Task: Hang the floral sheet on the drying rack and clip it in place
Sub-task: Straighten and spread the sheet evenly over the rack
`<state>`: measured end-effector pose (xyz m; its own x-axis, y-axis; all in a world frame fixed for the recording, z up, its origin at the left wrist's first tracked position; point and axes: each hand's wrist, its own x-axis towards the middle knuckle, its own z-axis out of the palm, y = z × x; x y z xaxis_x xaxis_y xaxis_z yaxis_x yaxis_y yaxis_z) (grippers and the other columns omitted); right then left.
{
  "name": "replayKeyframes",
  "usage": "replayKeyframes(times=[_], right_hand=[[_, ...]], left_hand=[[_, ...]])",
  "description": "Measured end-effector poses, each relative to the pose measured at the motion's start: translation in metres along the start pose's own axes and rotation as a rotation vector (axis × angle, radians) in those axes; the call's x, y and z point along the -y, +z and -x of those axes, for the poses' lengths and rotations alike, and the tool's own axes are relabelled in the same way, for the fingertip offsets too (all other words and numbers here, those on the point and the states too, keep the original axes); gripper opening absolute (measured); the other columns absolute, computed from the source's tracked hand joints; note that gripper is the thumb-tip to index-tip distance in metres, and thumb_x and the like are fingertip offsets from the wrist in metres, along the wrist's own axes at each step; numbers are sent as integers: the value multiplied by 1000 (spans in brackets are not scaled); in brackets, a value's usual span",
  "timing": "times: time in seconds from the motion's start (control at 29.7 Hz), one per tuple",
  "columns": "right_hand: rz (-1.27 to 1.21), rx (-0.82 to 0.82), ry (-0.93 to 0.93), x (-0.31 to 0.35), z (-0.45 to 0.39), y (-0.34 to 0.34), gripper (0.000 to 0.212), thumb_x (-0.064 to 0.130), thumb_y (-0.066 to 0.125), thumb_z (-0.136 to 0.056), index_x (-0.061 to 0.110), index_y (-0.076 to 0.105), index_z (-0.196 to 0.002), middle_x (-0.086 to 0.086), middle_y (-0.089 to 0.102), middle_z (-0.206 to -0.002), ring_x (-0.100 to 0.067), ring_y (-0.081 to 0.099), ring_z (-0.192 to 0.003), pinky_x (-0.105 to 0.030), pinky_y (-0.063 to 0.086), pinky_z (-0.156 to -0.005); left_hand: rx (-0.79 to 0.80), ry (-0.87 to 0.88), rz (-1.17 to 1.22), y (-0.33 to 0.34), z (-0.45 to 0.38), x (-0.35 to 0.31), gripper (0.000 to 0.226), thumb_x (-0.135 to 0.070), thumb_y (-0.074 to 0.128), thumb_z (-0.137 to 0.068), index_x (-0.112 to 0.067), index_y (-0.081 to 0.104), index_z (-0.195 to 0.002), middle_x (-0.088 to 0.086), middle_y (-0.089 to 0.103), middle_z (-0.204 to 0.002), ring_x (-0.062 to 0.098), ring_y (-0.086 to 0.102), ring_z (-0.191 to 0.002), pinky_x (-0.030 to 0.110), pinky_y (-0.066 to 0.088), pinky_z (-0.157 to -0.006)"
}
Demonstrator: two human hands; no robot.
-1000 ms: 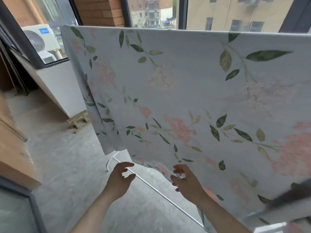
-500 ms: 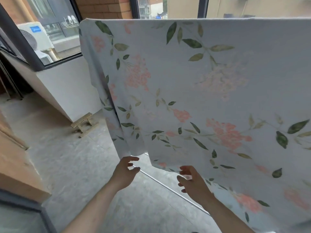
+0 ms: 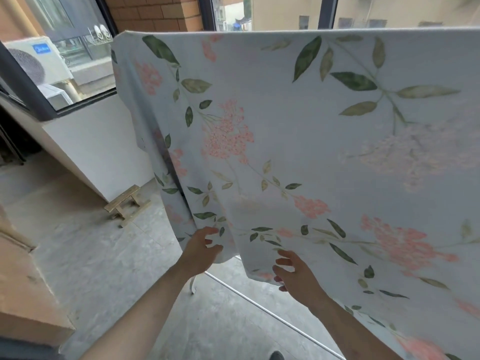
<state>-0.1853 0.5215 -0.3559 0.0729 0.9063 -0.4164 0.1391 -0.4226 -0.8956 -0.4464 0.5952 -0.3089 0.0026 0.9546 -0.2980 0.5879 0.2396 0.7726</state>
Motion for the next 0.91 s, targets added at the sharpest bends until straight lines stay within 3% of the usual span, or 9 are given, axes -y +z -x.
replayKeyframes(times=[0.13, 0.34, 0.44, 0.54, 0.57, 0.67, 0.81, 0.91], right_hand=[[-42, 26, 12, 21, -36, 15, 46, 18, 68, -97, 29, 54, -139, 4, 60, -132, -21, 72, -86, -23, 54, -58], [-66, -40, 17, 40, -63, 11, 50, 18, 68, -97, 36, 51, -141, 10, 61, -127, -20, 72, -92, -27, 57, -64], [-91, -105, 19, 40, -68, 6, 53, 17, 68, -97, 32, 51, -145, 13, 61, -123, -22, 72, -93, -27, 57, -63], [-114, -168, 58, 32, -71, 12, 55, 17, 69, -97, 32, 49, -146, 11, 62, -124, -20, 73, -92, -28, 58, -65], [-123, -196, 72, 29, -70, 16, 56, 17, 69, -97, 32, 49, -147, 10, 62, -126, -19, 73, -92, -27, 58, -64], [-145, -234, 109, 20, -66, 29, 55, 19, 69, -96, 34, 49, -146, 8, 61, -130, -20, 72, -93, -24, 56, -61], [-168, -298, 148, 20, -75, 68, 59, 19, 70, -95, 28, 49, -149, 5, 60, -131, -26, 70, -99, -25, 55, -60], [-159, -324, 161, 24, -79, 95, 58, 19, 70, -95, 30, 48, -148, 5, 60, -130, -24, 72, -95, -26, 56, -61]], left_hand=[[-61, 64, -49, -21, -56, -28, 54, -23, 74, -93, -23, 51, -142, -4, 54, -140, 18, 59, -113, 28, 48, -92], [-74, 91, 5, -22, -125, -51, 72, -29, 83, -87, -17, 45, -147, 1, 51, -141, 27, 62, -114, 46, 57, -98], [-126, 164, -11, -18, -154, -65, 58, -35, 84, -85, -17, 59, -134, 3, 56, -134, 24, 65, -105, 41, 57, -94], [-166, 255, -14, -15, -169, -77, 20, -26, 83, -86, -22, 69, -100, 2, 64, -116, 21, 65, -98, 33, 53, -88], [-146, 276, -16, -14, -174, -79, 17, -23, 83, -85, -23, 68, -94, 2, 66, -111, 19, 64, -95, 34, 54, -88], [-21, 335, -41, -12, -175, -87, 25, -29, 85, -83, -29, 66, -99, -1, 69, -114, 18, 66, -101, 33, 54, -90], [182, 416, -78, -17, -181, -98, 53, -48, 88, -76, -29, 65, -120, -13, 61, -118, 10, 61, -105, 26, 47, -88], [130, 473, 8, -17, -191, -109, 23, -43, 85, -82, -36, 69, -97, -15, 70, -104, 11, 68, -94, 32, 56, -89]])
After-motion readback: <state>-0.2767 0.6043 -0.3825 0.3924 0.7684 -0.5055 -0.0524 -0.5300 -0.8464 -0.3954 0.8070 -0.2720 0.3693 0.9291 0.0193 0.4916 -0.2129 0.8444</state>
